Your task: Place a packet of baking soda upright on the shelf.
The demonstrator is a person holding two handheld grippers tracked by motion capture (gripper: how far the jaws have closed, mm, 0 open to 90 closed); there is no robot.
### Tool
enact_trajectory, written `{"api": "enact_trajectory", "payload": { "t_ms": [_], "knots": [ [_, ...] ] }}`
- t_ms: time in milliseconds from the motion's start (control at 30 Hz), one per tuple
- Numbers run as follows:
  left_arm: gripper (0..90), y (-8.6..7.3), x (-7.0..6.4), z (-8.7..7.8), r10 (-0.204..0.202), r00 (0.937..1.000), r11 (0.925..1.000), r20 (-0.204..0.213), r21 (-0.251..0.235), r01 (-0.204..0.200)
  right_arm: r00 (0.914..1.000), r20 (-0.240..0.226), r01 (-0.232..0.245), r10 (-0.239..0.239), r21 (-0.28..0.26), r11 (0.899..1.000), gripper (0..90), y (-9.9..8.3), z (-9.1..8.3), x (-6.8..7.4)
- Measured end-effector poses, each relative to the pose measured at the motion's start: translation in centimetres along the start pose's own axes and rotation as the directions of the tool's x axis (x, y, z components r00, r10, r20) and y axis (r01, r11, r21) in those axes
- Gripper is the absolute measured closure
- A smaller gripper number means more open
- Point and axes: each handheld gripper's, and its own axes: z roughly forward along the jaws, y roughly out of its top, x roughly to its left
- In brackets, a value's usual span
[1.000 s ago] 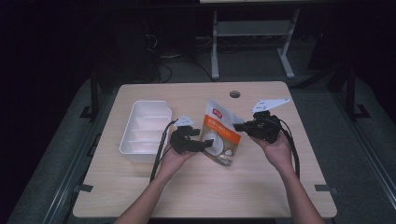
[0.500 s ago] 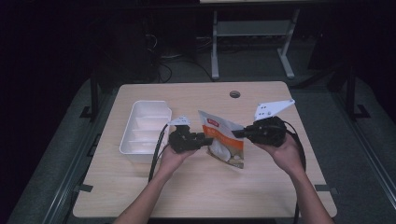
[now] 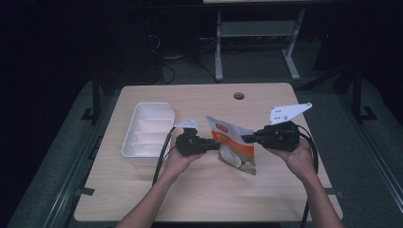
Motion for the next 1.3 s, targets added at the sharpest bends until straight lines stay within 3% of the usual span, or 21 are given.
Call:
{"api": "enact_trajectory", "payload": {
  "t_ms": [33, 100, 167, 300, 367, 433, 533, 567, 667, 700, 800, 867, 967, 1000, 1200, 1233, 1300],
  "knots": [
    [85.7, 0.0, -0.1, 0.0, 0.011, 0.9999, 0.9999, -0.006, 0.009, -0.011, 0.9999, 0.001, -0.012, 0.012, -0.004, 1.0, 90.0, -0.3, -0.2, -0.2],
    [89.4, 0.0, -0.3, -0.2, 0.022, 0.9996, 0.9997, -0.018, 0.008, -0.022, 0.9999, 0.002, -0.014, 0.014, -0.005, 1.0, 90.0, -0.5, -0.2, -0.3],
    [90.0, 0.1, -0.5, -0.4, 0.016, 0.9998, 0.9998, 0.008, -0.013, -0.016, 0.9995, -0.006, -0.032, 0.032, -0.022, 0.999, 90.0, -1.0, -0.4, -0.5],
    [89.2, 0.4, -1.1, -0.4, 0.075, 0.9966, 0.9971, -0.033, -0.003, -0.076, 0.9994, 0.008, -0.034, 0.035, -0.026, 0.999, 90.0, -1.5, -0.8, -0.5],
    [76.3, 0.5, -1.2, -0.3, 0.08, 0.9962, 0.9968, -0.034, 0.005, -0.08, 0.9994, 0.004, -0.035, 0.035, -0.03, 0.999, 90.0, -1.5, -0.9, -0.5],
    [60.6, 0.5, -1.4, -0.2, 0.095, 0.9935, 0.9955, -0.063, 0.01, -0.094, 0.9996, 0.008, -0.027, 0.027, -0.029, 0.999, 90.0, -1.4, -1.0, -0.3],
    [41.3, 0.5, -1.4, 0.0, 0.087, 0.9931, 0.9961, -0.079, -0.004, -0.088, 0.9999, -0.012, -0.01, 0.009, -0.034, 0.999, 90.0, -1.1, -1.0, 0.0],
    [36.6, 0.6, -1.4, 0.1, 0.09, 0.9928, 0.9958, -0.079, -0.011, -0.091, 0.9999, -0.016, 0.001, -0.002, -0.029, 1.0, 90.0, -0.9, -1.0, 0.2],
    [30.8, 0.6, -1.5, 0.3, 0.091, 0.9954, 0.9956, -0.029, -0.02, -0.092, 0.9992, -0.023, 0.031, -0.032, -0.026, 0.999, 90.0, -0.2, -0.8, 0.9],
    [32.6, 0.6, -1.6, 0.3, 0.101, 0.9947, 0.9946, -0.014, -0.02, -0.102, 0.9988, -0.031, 0.037, -0.038, -0.03, 0.999, 90.0, 0.0, -0.8, 1.0],
    [53.3, 0.6, -1.9, 0.1, 0.132, 0.9905, 0.9912, 0.036, -0.006, -0.132, 0.9987, -0.042, 0.027, -0.028, -0.035, 0.999, 90.0, 0.1, -0.6, 0.9],
    [64.3, 0.5, -1.9, 0.0, 0.143, 0.9895, 0.9894, 0.018, 0.021, -0.144, 0.9986, -0.052, 0.01, -0.011, -0.03, 1.0, 90.0, -0.3, -0.3, 0.6],
    [79.7, 0.4, -1.5, -0.3, 0.117, 0.9916, 0.9928, 0.054, 0.018, -0.118, 0.9987, -0.05, -0.007, 0.004, -0.051, 0.999, 90.0, -1.1, -0.3, 0.4],
    [85.0, 0.4, -1.6, -0.3, 0.119, 0.9917, 0.9925, 0.047, 0.021, -0.12, 0.999, -0.042, -0.014, 0.011, -0.055, 0.998, 90.0, -1.3, -0.4, 0.3],
    [88.4, 0.6, -2.3, -0.2, 0.154, 0.9877, 0.987, 0.028, 0.044, -0.155, 0.9982, -0.003, -0.06, 0.06, -0.087, 0.994, 89.1, -2.8, -1.0, -0.5],
    [88.4, 0.6, -2.4, -0.1, 0.157, 0.9872, 0.9863, 0.029, 0.047, -0.158, 0.9971, 0.025, -0.069, 0.071, -0.089, 0.994, 85.2, -3.4, -1.1, -0.7],
    [88.5, 0.7, -2.4, 0.0, 0.157, 0.987, 0.9859, 0.031, 0.052, -0.159, 0.9965, 0.034, -0.073, 0.076, -0.092, 0.993, 82.7, -3.7, -1.2, -0.8]
  ]
}}
